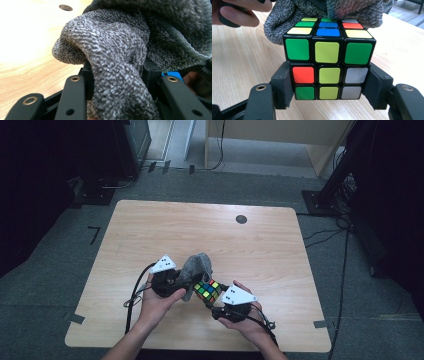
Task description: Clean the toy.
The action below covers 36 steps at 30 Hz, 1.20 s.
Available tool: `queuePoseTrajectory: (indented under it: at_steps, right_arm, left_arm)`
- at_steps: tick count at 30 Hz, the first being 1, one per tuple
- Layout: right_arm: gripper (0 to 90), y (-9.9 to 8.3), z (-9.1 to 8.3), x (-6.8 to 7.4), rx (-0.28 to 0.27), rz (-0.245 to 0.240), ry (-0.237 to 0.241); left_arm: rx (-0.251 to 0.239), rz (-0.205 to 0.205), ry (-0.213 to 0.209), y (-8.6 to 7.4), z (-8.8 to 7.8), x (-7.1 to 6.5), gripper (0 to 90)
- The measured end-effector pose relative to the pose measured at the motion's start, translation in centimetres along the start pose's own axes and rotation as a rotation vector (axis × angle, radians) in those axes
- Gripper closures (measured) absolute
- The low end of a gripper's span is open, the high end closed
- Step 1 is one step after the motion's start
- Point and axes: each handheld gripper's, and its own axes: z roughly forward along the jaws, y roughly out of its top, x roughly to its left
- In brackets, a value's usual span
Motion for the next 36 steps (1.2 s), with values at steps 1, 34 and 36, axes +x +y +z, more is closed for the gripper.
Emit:
queuePoseTrajectory:
  at_steps: [1,34,36]
  right_arm:
    - [34.9,0.0,0.0,0.1,-0.001,0.002,0.004]
    - [35.0,0.2,-1.7,-1.9,-0.074,0.067,-0.061]
    - [34.9,0.2,-1.7,-1.9,-0.075,0.068,-0.062]
  left_arm:
    - [0.001,-0.008,-0.024,0.0,0.1,-0.3,48.2]
    - [0.077,0.010,0.218,0.7,-1.2,2.3,13.8]
    - [0.046,-0.011,0.122,0.9,-1.3,1.7,13.8]
